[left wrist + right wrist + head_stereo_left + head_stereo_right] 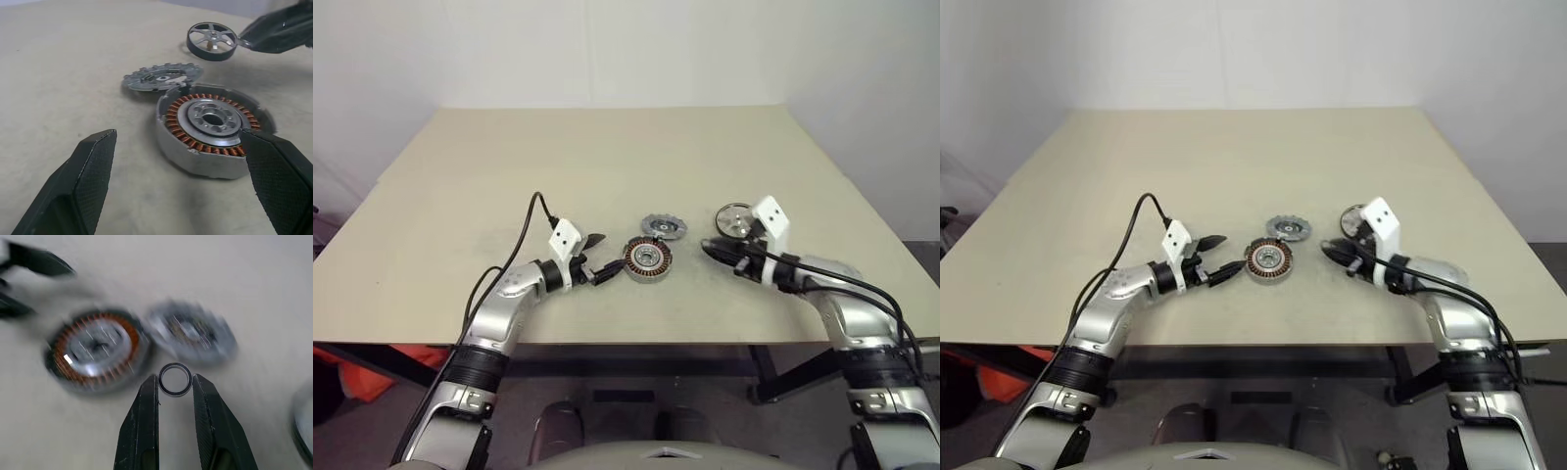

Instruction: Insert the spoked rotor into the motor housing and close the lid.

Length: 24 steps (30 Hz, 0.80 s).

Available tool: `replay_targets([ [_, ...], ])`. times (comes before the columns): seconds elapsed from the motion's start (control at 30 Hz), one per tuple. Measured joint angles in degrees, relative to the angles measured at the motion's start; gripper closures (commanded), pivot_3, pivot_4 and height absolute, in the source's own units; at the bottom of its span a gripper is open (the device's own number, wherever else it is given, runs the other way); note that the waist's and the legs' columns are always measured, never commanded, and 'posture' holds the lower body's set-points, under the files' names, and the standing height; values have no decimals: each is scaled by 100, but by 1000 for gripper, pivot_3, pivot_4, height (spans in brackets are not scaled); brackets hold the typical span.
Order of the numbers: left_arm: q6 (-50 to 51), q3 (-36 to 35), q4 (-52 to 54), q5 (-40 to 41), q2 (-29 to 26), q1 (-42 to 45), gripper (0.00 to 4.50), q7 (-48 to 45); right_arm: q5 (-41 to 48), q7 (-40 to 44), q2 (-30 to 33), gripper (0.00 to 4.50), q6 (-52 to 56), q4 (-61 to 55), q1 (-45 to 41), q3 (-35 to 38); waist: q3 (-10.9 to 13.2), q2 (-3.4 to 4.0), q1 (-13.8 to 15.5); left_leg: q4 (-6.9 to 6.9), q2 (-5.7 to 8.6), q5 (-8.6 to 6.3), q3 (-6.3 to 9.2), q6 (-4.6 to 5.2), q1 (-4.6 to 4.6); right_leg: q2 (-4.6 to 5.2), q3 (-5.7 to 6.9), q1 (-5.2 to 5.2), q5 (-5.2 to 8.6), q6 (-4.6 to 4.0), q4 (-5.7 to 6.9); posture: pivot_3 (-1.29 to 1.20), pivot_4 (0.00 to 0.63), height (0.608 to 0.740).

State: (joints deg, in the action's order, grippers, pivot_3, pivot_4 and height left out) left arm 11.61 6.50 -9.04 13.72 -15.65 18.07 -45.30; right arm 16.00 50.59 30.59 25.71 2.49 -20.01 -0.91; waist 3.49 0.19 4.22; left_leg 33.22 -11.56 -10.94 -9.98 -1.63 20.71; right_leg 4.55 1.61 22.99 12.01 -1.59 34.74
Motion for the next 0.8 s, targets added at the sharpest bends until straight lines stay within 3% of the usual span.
replay_targets([
  [0.27, -1, -17, 21, -1, -25, -44, 246, 114, -285, 43, -497, 3830, -45, 257, -377, -844, 0, 0, 36, 2, 0, 1, 0, -2, 16, 2, 1, 12, 0, -1, 1, 0, 0, 740],
  [0.8, 3, -43, 145, 2, -90, -152, 246, 222, -582, 127, -588, 3830, -272, 638, -407, -1016, 0, 0, 35, 2, -1, 3, 0, -6, 14, 1, 1, 12, -1, -2, 6, 0, 0, 740],
])
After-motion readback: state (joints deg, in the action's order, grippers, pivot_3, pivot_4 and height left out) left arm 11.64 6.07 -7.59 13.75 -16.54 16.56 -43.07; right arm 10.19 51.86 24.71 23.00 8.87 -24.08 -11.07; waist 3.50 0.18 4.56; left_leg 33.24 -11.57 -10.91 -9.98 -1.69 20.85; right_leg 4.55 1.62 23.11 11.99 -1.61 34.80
